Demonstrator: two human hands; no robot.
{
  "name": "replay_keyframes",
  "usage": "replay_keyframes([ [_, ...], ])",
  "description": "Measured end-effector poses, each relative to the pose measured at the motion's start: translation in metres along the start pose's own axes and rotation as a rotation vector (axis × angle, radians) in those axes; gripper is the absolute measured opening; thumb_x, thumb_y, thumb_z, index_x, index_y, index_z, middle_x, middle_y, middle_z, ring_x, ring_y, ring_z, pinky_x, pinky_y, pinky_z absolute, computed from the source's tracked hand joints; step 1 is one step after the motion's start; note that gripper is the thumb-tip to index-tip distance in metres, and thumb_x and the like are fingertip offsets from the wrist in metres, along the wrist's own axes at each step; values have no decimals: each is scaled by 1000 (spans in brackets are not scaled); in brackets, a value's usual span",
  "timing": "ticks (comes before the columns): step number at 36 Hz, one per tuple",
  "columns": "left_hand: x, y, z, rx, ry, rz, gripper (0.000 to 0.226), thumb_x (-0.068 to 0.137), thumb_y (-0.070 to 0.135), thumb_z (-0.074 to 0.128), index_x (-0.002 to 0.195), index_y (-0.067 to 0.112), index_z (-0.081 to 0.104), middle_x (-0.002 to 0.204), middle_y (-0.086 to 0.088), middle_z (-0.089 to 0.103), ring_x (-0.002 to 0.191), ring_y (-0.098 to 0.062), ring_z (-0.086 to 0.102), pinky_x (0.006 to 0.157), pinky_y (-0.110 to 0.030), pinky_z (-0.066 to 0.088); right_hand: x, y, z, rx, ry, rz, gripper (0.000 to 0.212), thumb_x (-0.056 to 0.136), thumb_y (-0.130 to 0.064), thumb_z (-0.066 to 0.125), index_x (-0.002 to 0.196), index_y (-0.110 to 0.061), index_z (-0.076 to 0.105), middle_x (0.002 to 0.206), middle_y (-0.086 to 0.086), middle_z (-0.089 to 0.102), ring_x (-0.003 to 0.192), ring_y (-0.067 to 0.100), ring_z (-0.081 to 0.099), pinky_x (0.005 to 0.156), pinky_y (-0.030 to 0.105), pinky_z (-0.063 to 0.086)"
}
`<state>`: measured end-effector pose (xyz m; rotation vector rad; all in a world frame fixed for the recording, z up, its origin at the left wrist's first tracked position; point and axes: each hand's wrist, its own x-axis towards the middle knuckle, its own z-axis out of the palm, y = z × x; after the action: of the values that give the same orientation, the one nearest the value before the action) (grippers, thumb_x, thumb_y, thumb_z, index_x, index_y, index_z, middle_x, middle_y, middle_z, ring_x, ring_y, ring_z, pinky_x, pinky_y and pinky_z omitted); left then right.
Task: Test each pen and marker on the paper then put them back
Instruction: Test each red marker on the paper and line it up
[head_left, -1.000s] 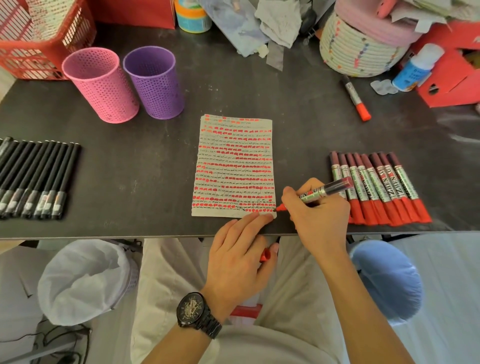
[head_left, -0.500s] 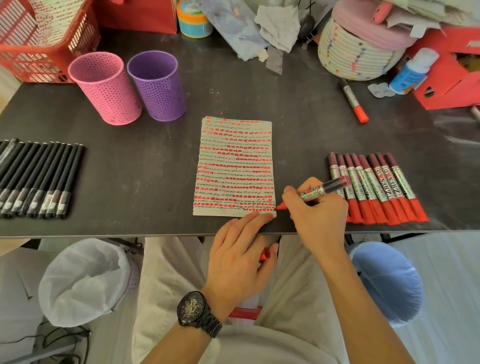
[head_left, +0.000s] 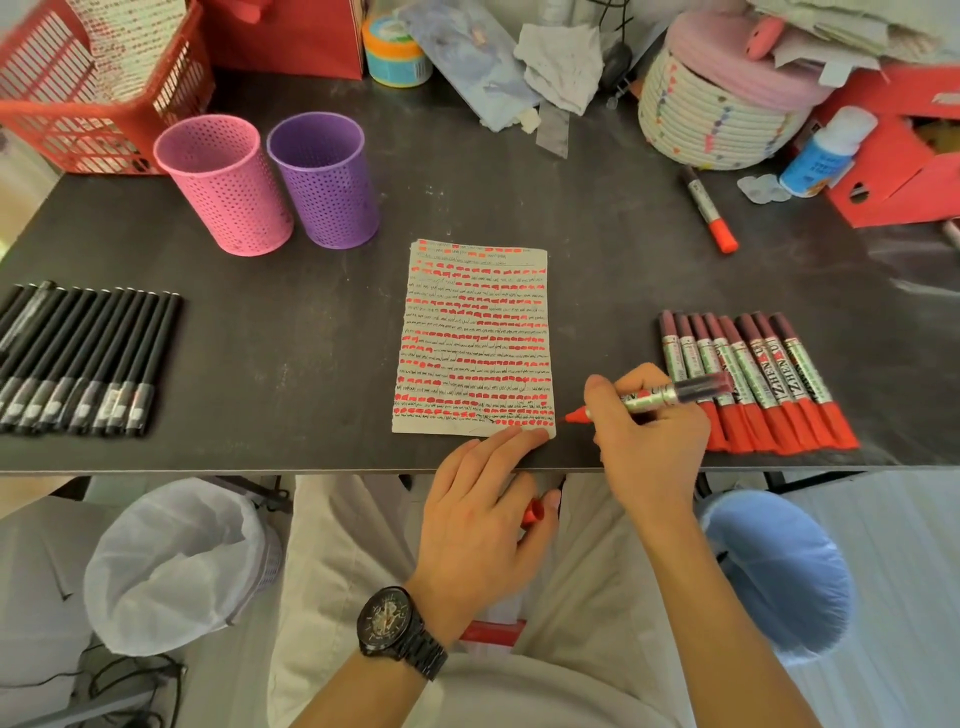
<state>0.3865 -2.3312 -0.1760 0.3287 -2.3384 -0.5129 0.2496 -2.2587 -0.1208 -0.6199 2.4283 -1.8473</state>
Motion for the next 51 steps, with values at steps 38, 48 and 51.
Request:
replay_keyframes([
  [38,-52,1,-57,-907,-206,-948,28,88,22,63,111,7,62,96,-7,75,85,-13,69,72,-22,54,-107,8,-23,531,-208,717,24,79,-42,67,63,-24,71,65,14,69,47,17,58,43,24,45],
  [48,-50,-2,-60,-864,-284,-886,18,88,30,68,105,30,71,99,0,74,90,-17,69,79,-30,57,-114,5,-19,447,-293,613,27,82,-44,72,77,-17,74,71,17,70,50,19,58,46,26,46],
  [51,-48,-3,-63,-832,-369,-850,16,89,39,69,104,40,70,102,4,73,96,-17,68,84,-41,56,-115,7,-23,392,-365,587,29,79,-44,76,81,-16,77,71,15,71,51,17,59,47,24,47],
])
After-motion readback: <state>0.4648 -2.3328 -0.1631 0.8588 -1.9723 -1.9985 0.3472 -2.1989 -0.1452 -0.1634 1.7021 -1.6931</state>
